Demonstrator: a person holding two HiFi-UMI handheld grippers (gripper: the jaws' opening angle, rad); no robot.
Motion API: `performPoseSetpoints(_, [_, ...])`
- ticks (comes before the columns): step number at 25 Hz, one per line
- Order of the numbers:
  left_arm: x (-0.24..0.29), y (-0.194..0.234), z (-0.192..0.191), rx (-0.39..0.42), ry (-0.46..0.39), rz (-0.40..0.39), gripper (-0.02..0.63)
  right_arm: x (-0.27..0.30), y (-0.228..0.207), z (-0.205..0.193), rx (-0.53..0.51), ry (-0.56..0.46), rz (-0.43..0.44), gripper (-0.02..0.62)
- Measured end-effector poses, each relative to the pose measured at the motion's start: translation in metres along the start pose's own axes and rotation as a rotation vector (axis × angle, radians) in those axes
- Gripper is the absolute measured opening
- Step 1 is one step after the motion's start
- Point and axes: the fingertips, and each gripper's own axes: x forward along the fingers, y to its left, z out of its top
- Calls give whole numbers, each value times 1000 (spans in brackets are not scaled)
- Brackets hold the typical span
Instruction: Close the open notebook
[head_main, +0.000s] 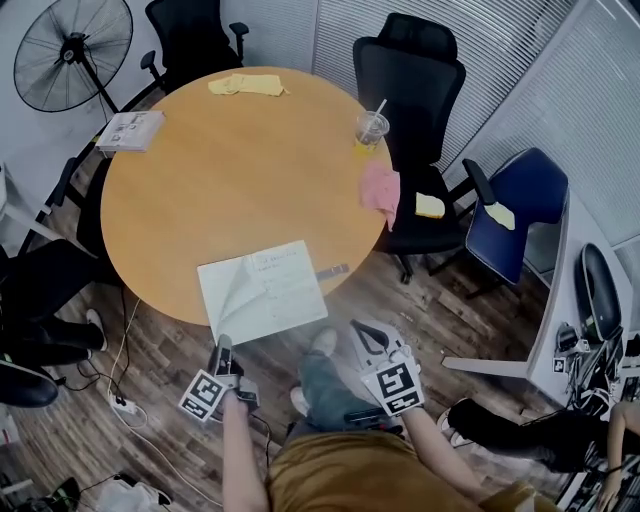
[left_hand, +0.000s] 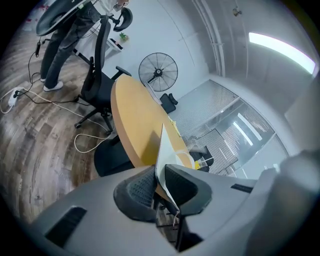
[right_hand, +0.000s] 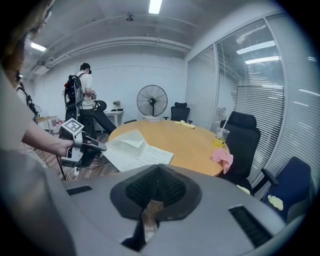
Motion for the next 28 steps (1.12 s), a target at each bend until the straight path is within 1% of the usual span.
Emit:
performPoseSetpoints(4, [-1,-8,1,-6,-3,-14,63,-7,0,2,1,-14,-12,11])
performPoseSetpoints(6, [-3,-12,1,7,-1,-18,60,-11,0,2,3,-21,-16,12])
performPoseSetpoints(12, [-6,-30,2,89,15,-28,51,-21,2,6,12,-39,-23,11])
performPoseSetpoints(19, [-9,-49,0,220,42,-31,40,-27,8,10,14,-62,-27,11])
performPoseSetpoints(25, [-9,-62,-1,273,51,-42,37,-30,8,14,18,-75,-35,12])
performPoseSetpoints(28, [-8,-70,-2,320,66,-41,37,-30,9,15,24,-79,-38,11])
